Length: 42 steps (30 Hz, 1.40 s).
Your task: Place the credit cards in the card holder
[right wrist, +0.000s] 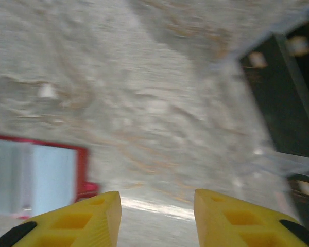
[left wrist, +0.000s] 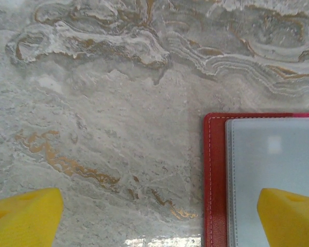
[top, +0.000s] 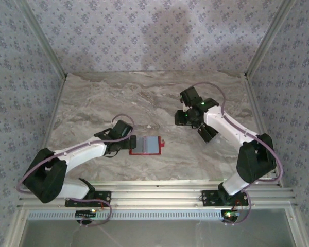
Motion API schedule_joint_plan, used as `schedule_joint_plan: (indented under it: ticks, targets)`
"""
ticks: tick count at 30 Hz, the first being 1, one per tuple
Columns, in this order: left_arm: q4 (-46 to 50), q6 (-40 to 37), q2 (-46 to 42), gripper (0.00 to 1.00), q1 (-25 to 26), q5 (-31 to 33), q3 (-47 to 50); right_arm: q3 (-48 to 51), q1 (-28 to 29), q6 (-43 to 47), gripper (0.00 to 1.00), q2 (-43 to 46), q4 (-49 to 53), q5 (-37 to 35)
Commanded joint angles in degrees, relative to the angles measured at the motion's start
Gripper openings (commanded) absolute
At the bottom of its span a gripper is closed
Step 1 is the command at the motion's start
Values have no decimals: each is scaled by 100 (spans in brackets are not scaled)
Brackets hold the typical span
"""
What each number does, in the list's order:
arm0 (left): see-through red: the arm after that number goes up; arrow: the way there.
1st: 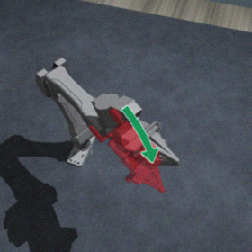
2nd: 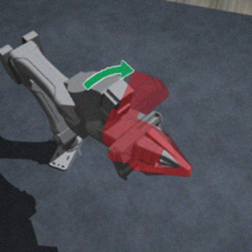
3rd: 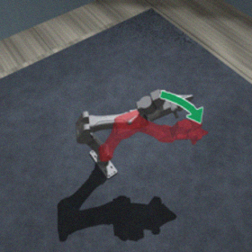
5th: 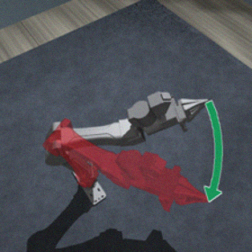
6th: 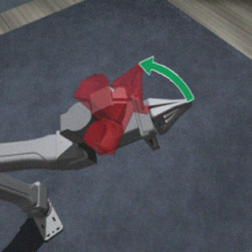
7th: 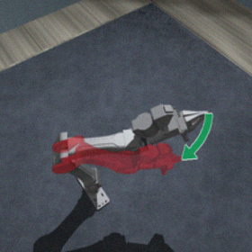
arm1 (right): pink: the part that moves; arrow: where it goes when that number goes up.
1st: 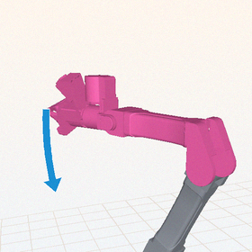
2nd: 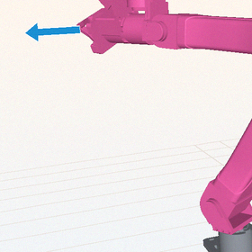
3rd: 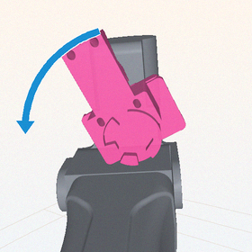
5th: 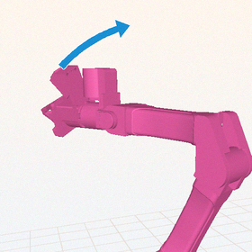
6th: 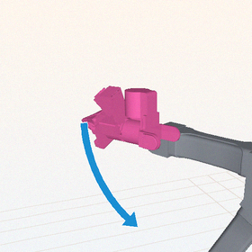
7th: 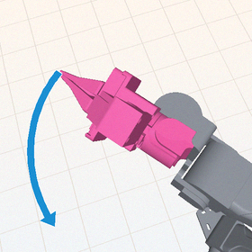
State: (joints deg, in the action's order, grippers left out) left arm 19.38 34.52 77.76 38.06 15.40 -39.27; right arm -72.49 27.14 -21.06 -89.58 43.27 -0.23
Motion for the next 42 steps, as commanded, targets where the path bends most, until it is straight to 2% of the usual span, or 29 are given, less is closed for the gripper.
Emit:
schedule_joint_plan:
  ticks: [1, 15, 26, 32, 37, 42]
  targets:
    - [-55, -82, 115, 97, 50, -42, -260, -35, -229, 611, 43, -45, 646, -865]
    - [20, -86, 269, 98, 77, 40, -389, -893, -373, 996, 42, -1221, 787, -1754]
    - [14, -122, 337, 99, 69, 60, -420, -1136, -350, 1095, 40, -1714, 710, -1702]
    - [13, -130, 344, 99, 68, 77, -431, -1162, -354, 1139, 33, -1723, 710, -1582]
    - [9, -126, 353, 99, 64, 73, -441, -1154, -376, 1170, 22, -1690, 704, -1485]
    - [10, -120, 348, 99, 65, 63, -441, -1154, -393, 1181, 19, -1689, 696, -1438]
